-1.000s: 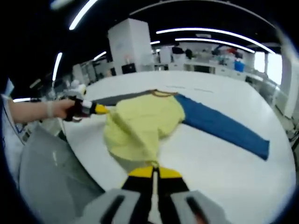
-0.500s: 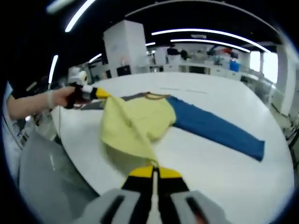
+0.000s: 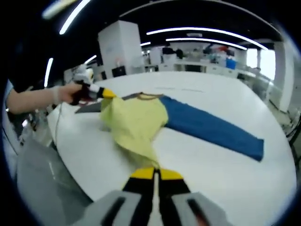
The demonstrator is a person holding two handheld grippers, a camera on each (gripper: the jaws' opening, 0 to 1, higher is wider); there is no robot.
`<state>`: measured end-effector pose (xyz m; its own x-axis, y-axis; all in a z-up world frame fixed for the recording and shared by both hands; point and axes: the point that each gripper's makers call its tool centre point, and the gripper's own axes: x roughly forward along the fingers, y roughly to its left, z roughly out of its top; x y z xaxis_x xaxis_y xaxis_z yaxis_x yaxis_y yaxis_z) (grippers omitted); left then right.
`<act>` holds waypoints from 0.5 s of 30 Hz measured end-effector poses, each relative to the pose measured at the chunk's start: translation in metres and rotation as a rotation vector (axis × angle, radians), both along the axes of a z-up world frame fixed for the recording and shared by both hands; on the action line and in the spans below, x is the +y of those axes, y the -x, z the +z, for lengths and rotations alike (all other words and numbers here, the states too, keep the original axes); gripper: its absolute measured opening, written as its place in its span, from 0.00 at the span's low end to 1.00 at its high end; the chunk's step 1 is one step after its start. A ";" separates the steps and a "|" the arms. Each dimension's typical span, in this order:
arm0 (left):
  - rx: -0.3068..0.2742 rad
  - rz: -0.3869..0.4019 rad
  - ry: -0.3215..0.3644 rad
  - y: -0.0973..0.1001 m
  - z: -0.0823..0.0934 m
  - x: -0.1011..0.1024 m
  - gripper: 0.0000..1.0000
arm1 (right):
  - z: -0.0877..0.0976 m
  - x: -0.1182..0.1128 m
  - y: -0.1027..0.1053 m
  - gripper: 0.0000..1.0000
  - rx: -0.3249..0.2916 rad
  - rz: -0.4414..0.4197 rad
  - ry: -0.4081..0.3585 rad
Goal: Fold the garment on the visible template until the final outline fits inside the template.
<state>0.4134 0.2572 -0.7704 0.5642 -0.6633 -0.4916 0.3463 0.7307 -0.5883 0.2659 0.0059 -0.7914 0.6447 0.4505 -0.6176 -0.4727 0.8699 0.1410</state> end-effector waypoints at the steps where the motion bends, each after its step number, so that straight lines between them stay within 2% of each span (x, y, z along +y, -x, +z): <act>1: 0.003 -0.003 -0.004 -0.003 -0.003 -0.001 0.00 | 0.000 0.000 0.000 0.00 0.001 -0.001 0.000; 9: 0.028 -0.020 -0.064 -0.003 -0.023 -0.004 0.00 | -0.006 0.000 -0.004 0.00 0.018 -0.010 0.002; 15: 0.038 -0.022 -0.076 -0.004 -0.028 -0.002 0.00 | -0.008 0.000 -0.005 0.00 0.024 -0.018 -0.004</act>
